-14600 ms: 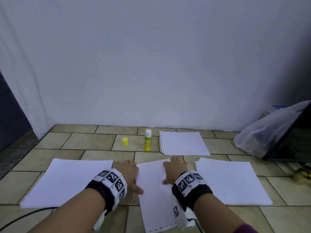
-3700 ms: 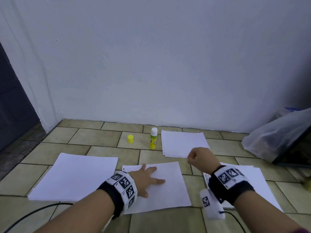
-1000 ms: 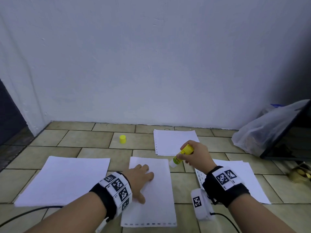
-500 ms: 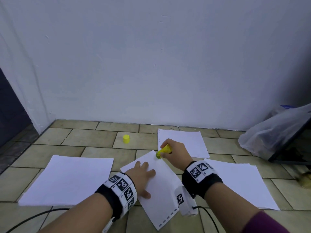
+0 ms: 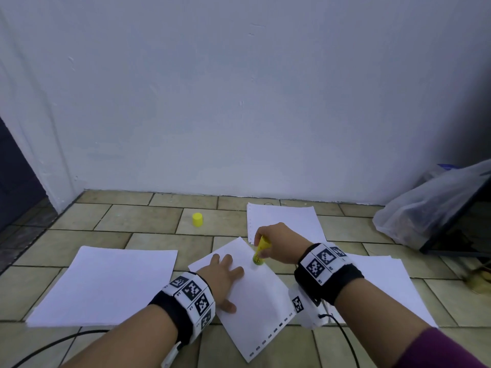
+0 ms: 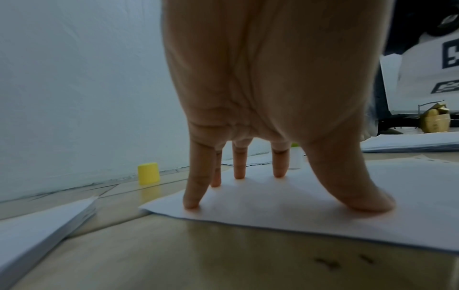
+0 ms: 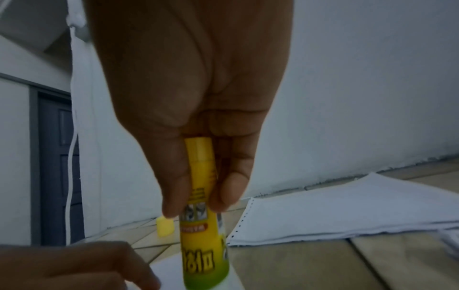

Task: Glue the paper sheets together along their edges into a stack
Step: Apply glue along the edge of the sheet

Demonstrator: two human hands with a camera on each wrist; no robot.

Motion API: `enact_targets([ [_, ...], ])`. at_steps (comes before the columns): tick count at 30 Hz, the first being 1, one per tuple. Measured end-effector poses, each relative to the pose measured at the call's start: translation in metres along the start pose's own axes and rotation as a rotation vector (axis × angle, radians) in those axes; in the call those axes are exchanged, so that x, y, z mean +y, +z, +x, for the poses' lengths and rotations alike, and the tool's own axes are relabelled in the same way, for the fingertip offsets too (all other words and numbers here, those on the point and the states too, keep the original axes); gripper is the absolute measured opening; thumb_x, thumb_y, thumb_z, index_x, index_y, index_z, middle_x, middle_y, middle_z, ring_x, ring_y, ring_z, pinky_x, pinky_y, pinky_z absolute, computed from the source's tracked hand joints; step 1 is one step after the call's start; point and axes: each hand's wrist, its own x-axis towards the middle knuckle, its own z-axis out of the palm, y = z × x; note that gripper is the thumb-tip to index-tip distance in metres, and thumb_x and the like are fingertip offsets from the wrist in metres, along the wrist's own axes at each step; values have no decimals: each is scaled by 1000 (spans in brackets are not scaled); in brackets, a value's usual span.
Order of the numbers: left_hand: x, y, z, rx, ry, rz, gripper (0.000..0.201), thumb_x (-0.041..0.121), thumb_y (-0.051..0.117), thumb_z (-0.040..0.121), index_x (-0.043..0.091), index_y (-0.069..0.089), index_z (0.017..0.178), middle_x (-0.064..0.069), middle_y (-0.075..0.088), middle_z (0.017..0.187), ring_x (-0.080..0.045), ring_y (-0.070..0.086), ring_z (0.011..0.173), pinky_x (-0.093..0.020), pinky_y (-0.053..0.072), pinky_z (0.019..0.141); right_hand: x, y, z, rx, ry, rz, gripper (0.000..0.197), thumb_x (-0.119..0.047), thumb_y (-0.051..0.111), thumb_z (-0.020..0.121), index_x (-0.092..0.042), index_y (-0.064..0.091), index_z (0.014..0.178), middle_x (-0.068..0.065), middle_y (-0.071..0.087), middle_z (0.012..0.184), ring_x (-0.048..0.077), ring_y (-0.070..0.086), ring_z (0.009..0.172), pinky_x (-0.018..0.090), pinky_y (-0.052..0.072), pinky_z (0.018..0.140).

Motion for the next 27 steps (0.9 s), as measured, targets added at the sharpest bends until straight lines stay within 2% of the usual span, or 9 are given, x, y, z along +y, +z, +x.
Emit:
enact_targets([
  [4, 1, -2, 0, 4, -1, -2, 77, 47, 66, 84, 24, 24, 145, -9, 19, 148, -32, 17, 137, -49, 42, 99, 5, -8, -23, -106, 12, -93, 25, -19, 68, 84, -18, 62, 108, -5, 48, 95, 13, 45, 86, 15, 31, 55],
  [6, 1, -3, 0, 3, -4, 0, 79, 49, 67, 83, 24, 24, 145, -9, 18, 148, -31, 17, 137, -48, 42, 99, 8, -9, -32, -148, 35, -67, 22, -18, 68, 83, -18, 62, 104, -4, 51, 95, 12, 51, 78, 14, 37, 55],
  [8, 2, -4, 0, 5, -6, 4, 80, 51, 67, 81, 25, 25, 144, -9, 19, 147, -31, 19, 136, -48, 41, 101, 11, -10, -40, -197, 60, -23, 17, -17, 68, 83, -20, 62, 98, 3, 61, 97, 12, 57, 67, 16, 45, 56],
  [12, 3, -7, -3, 2, -10, 42, 80, 53, 67, 80, 26, 26, 143, -9, 23, 144, -30, 26, 132, -44, 41, 100, 17, -10, -48, -246, 87, -32, 16, -18, 69, 80, -22, 60, 94, 12, 69, 98, 12, 58, 60, 17, 45, 53],
  [17, 4, -13, -6, -24, -24, 121, 66, 40, 61, 89, 25, 27, 144, -11, 29, 140, -30, 39, 125, -40, 42, 95, 22, -11, -50, -263, 115, -14, 16, -17, 71, 79, -20, 62, 91, 7, 67, 88, 10, 56, 55, 16, 44, 50],
  [19, 7, -13, -7, -31, -36, 155, 65, 32, 61, 91, 23, 26, 145, -13, 31, 138, -31, 45, 121, -38, 43, 90, 25, -15, -48, -214, 130, 37, 15, -16, 72, 78, -17, 63, 90, 9, 69, 89, 11, 57, 54, 17, 45, 50],
  [22, 12, -13, -8, -28, -55, 175, 69, 33, 64, 89, 18, 26, 145, -16, 34, 136, -31, 49, 117, -37, 43, 87, 30, -25, -44, -63, 146, 179, 15, -13, 73, 77, -13, 62, 88, -1, 63, 71, 9, 56, 46, 19, 46, 48],
  [24, 13, -14, -11, -11, -46, 180, 71, 35, 66, 87, 15, 28, 144, -16, 30, 141, -31, 42, 124, -39, 43, 92, 31, -28, -41, 30, 153, 261, 14, -12, 72, 78, -12, 62, 87, -2, 60, 62, 8, 54, 42, 18, 44, 45],
  [27, 13, -15, -14, 40, 44, 172, 70, 31, 67, 87, 9, 31, 142, -13, 12, 152, -28, 27, 134, -41, 43, 95, 31, -25, -35, 136, 169, 345, 14, -11, 71, 79, -12, 60, 87, 0, 59, 67, 7, 53, 41, 17, 42, 42],
])
